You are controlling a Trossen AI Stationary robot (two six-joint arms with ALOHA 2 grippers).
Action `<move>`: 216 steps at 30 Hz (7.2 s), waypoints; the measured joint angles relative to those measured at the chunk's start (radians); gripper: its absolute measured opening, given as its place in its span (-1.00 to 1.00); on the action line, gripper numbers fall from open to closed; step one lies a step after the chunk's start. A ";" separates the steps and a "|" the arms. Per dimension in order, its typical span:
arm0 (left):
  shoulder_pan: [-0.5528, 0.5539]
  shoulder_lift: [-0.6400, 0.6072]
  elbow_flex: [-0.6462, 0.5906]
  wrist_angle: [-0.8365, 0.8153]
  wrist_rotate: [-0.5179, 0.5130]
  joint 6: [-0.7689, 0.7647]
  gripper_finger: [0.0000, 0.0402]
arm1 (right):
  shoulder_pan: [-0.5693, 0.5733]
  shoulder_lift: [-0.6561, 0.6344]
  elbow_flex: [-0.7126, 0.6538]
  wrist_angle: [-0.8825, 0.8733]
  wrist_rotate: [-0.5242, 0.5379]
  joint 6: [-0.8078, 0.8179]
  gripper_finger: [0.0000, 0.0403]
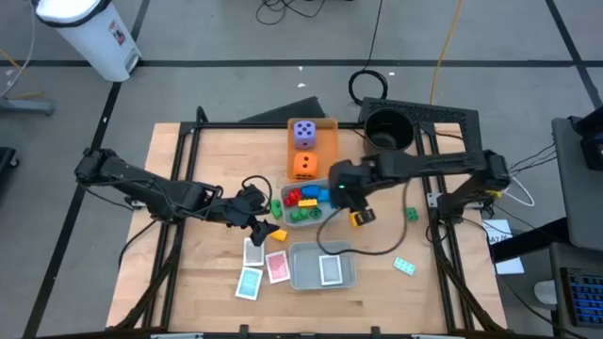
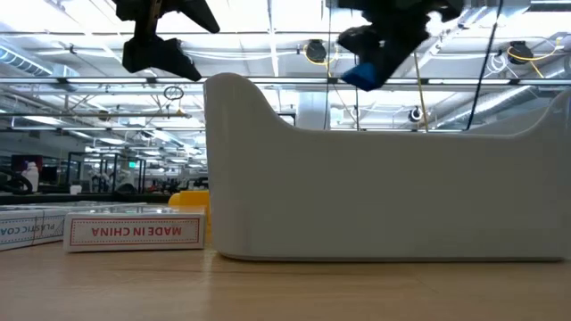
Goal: Pick & Place Toys
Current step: Put the blue game piece into the top gray bin, then put the white and blue and green playing card pack into the bottom gray bin
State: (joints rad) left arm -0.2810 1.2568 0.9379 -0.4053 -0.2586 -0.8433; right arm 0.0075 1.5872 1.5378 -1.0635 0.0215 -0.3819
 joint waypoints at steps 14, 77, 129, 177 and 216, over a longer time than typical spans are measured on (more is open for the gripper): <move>-0.002 0.000 0.000 0.008 0.086 0.015 0.69 | -0.071 0.281 0.139 0.007 -0.104 0.026 -0.29; -0.041 -0.206 0.000 0.277 -0.031 0.136 0.69 | -0.093 0.386 0.137 0.143 -0.097 0.050 0.10; -0.295 0.257 0.042 -0.239 0.180 -1.104 0.69 | 0.354 0.009 0.137 0.166 0.517 0.765 0.04; -0.300 0.665 0.462 -0.639 0.382 -1.018 0.94 | 0.559 -0.504 -0.553 0.541 0.524 1.048 0.04; -0.301 0.665 0.308 -0.353 0.394 -1.025 0.98 | 0.542 -0.503 -0.553 0.536 0.524 1.043 0.04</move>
State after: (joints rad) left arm -0.5819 1.9221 1.2457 -0.7582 0.1350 -1.8679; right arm 0.5499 1.0843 0.9852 -0.5272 0.5457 0.6613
